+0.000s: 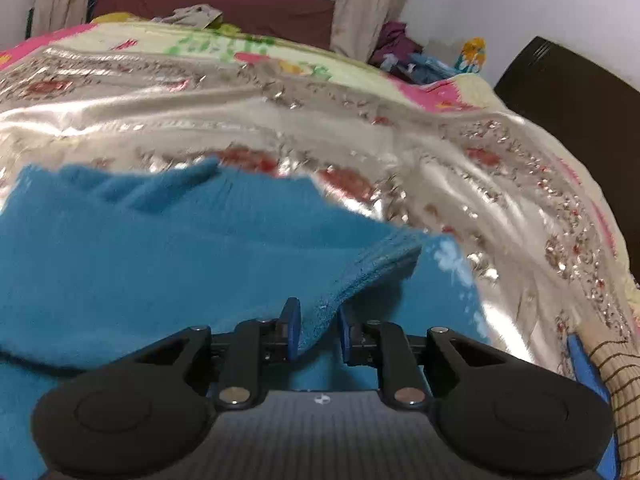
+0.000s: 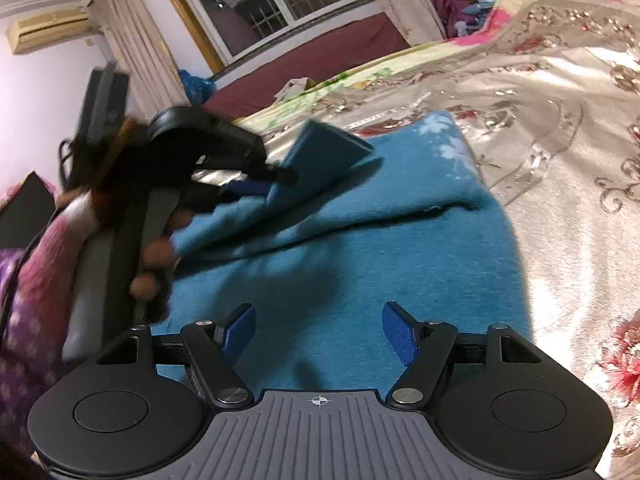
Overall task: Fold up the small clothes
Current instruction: 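Lay the held sleeve across the sweater body with the left gripper and release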
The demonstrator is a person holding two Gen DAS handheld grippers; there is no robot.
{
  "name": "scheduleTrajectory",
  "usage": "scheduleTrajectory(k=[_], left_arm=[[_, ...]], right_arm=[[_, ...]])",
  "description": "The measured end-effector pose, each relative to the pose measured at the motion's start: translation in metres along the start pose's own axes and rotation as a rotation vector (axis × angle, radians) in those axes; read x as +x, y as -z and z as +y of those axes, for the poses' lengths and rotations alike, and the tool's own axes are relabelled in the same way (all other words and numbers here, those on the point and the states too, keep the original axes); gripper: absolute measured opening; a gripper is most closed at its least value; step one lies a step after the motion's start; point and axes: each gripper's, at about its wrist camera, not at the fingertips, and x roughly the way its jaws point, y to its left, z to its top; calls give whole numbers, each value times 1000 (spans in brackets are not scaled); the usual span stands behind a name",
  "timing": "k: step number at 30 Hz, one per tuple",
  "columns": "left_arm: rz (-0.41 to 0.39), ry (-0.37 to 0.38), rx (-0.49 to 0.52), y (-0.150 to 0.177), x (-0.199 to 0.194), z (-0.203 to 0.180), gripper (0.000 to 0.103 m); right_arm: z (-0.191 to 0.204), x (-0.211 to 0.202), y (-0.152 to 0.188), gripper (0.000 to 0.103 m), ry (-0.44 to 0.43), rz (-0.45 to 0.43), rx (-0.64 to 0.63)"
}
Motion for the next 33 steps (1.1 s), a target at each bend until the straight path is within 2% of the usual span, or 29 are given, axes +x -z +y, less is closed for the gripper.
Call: scheduleTrajectory(k=[3,8,14,16,18,19,24,26,28,30,33], left_arm=[[12,-18,0,0,1,-3,28],[-7,-73,98,1,6,-38,31],[-18,-187,276,6,24,-79,31],[-19,-217,322,9,29,-87,27],[-19,-208,333,9,30,-91,16],[-19,-192,324,9,28,-93,14],[-49,-146,324,9,11,-104,15],[-50,-138,347,9,4,-104,18],[-51,-161,405,12,0,-104,31],[-39,-184,448,14,1,-100,38],[-10,-194,482,20,6,-96,38]], right_arm=[[-1,-1,-3,70,-10,1,13],[-3,-5,-3,70,-14,-4,17],[-6,-7,-4,70,-15,-10,21],[-6,-10,-4,70,-17,-14,22],[-8,-12,-6,70,-23,-19,30],[-9,-12,-7,70,-26,-21,33],[-13,-15,-7,70,-25,-19,56],[-13,-17,-8,70,-29,-21,58],[-14,-17,-9,71,-35,-24,61],[-14,-18,-9,72,-39,-25,63],[-16,-18,-10,72,-40,-24,68]])
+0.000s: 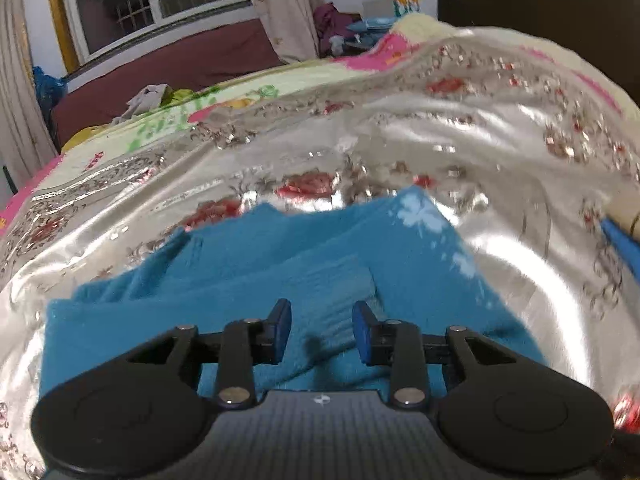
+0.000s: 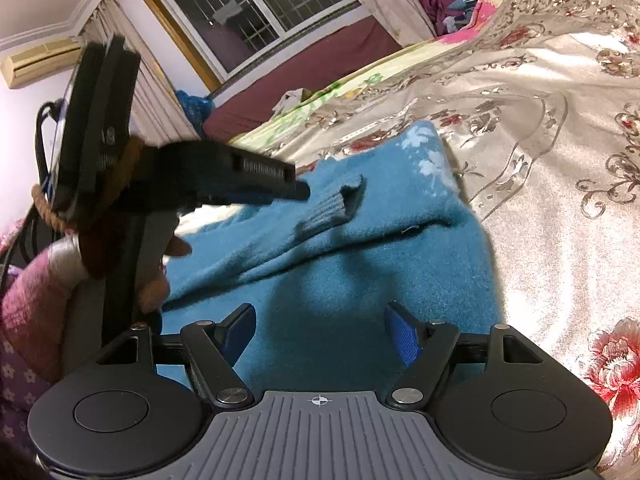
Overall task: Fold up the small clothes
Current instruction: 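Lay the held sleeve across the sweater body with the left gripper and release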
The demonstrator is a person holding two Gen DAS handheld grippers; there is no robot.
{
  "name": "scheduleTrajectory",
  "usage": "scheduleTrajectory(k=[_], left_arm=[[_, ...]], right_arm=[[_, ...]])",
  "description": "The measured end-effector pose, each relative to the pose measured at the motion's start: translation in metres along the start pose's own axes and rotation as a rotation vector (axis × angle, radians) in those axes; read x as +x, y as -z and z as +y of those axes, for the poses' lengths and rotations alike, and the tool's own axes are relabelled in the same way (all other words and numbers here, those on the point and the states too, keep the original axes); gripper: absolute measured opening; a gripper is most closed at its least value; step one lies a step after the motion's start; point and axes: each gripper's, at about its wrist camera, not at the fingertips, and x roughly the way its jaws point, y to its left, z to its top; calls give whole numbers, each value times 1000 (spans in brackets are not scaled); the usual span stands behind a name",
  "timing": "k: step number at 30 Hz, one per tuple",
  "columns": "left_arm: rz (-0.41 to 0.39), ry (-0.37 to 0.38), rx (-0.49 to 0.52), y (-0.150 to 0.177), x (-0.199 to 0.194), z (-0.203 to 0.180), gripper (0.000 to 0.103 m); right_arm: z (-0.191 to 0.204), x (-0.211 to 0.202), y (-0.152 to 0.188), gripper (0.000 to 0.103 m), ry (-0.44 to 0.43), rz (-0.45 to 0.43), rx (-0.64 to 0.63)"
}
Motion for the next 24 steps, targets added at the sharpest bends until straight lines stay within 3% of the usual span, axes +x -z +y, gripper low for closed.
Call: scheduleTrajectory(k=[9,14,18,24], left_arm=[[23,-79,227,17,29,-33,39],[-4,-86,152,13,28,-27,37],[-9,-51,148,12,24,-28,23],[-23,-18,179,11,16,-35,27]], right_arm=[[-6,12,-2,72,17,35,13],[-8,15,-2,72,12,43,22],[-10,15,-2,72,10,44,32],[-12,14,-4,72,12,44,38]])
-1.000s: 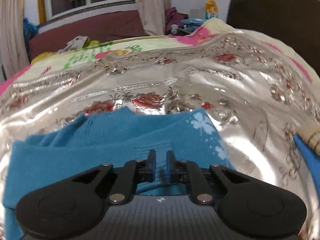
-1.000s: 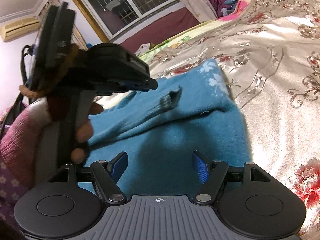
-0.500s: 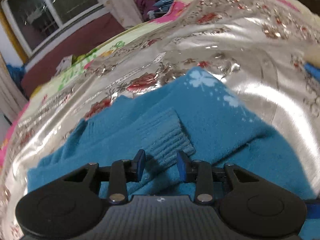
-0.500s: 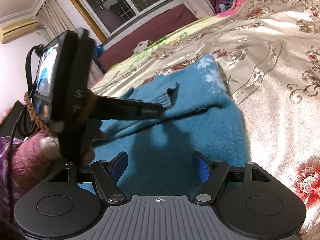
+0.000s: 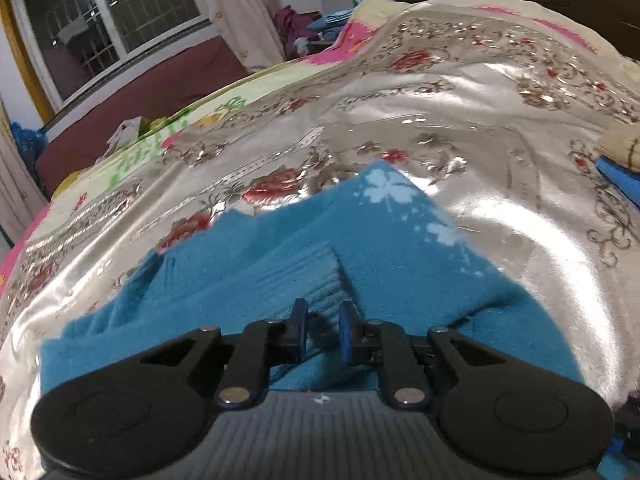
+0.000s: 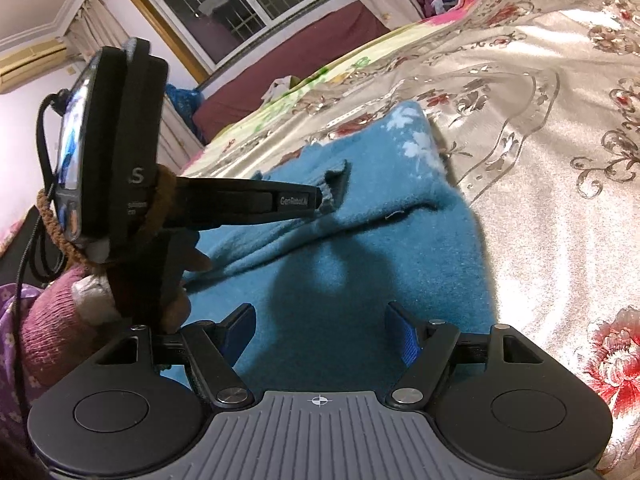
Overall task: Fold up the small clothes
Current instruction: 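Lay the held sleeve across the sweater body with the left gripper and release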
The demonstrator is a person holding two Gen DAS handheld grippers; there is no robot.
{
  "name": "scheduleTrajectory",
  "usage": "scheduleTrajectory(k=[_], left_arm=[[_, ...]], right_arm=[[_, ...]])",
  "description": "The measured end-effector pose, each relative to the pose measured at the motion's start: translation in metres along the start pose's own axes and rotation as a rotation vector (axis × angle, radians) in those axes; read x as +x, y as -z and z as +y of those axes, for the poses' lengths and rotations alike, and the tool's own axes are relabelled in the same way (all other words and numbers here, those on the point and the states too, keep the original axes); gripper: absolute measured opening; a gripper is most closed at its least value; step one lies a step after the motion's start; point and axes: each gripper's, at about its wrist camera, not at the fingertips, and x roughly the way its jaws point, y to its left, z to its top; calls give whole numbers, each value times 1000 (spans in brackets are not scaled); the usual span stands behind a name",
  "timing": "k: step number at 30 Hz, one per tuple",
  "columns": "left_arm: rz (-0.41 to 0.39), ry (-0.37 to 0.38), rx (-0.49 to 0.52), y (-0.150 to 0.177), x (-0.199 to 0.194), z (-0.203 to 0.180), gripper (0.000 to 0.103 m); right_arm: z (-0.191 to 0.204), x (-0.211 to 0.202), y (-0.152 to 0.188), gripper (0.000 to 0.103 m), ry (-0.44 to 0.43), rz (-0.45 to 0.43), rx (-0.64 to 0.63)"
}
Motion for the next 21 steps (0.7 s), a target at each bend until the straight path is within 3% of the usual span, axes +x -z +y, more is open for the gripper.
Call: scheduleTrajectory(k=[3,4,12,21], left_arm=[[-8,-5,22,3,-6,3,44],[-6,-10,28,4,-5,4,45],[50,-71,123,18,6,10,45],[26,-122,334,25,12,-14,43]], right_arm=[[0,0,0,72,-1,4,-1],[0,0,0,72,-1,4,-1],[-1,6,0,72,6,15,11],[-3,10,-1,72,4,20,18]])
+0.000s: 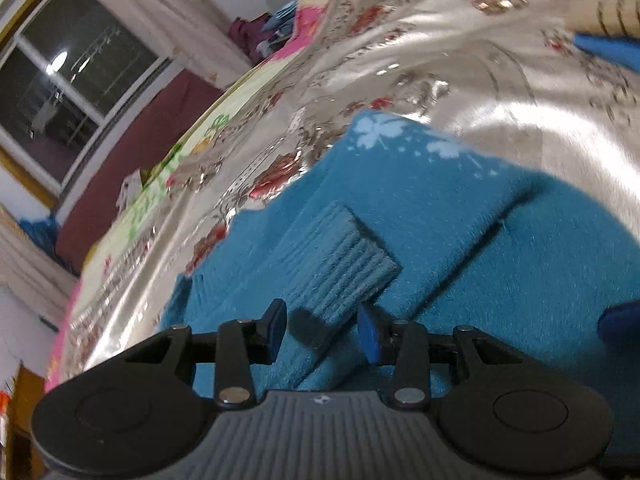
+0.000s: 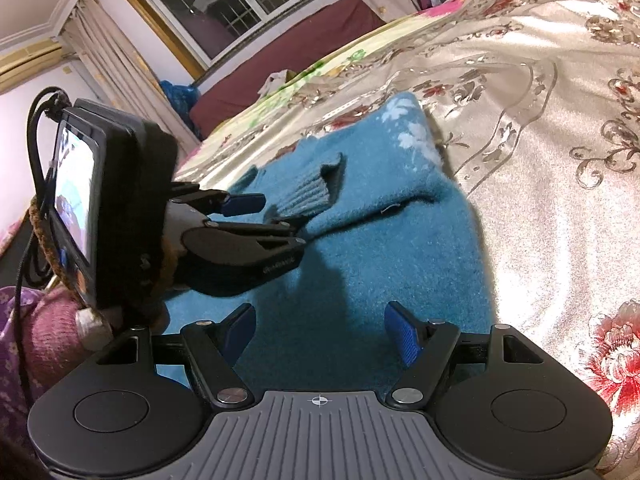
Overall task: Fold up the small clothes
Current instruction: 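Lay the held sleeve across the sweater body with the left gripper and release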
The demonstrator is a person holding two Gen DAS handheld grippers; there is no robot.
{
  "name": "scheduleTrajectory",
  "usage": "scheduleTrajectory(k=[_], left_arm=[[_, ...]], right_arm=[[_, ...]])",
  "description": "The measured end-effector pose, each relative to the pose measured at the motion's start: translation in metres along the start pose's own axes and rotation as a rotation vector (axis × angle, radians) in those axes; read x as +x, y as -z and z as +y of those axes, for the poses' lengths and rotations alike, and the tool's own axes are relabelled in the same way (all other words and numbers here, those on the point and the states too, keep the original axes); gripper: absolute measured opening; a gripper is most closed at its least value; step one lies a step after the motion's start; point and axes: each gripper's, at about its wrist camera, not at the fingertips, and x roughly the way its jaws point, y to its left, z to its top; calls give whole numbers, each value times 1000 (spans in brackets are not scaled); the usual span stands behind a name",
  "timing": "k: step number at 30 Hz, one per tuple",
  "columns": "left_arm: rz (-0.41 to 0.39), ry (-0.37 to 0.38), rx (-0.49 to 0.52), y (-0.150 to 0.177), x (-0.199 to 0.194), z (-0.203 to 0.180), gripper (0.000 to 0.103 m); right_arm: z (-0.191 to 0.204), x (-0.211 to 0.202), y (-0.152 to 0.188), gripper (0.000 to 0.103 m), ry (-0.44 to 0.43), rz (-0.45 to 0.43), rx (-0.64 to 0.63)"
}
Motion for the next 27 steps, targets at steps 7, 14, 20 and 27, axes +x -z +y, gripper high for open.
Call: scheduleTrajectory(k=[7,14,20,27], left_arm=[[-8,30,-129,-6,-1,9,20],[-61,141,-402,-13,-14,41,9],[-28,156,-292,-18,-4,9,10],[-25,126,-352,-9,-24,25,12]], right_arm=[[-1,-1,-1,72,-3,-3,10],[-3,-4,0,72,7,-13,18],[-1,-4,2,72,16,-9,5],[-2,-4,-1,72,15,-7,-1]])
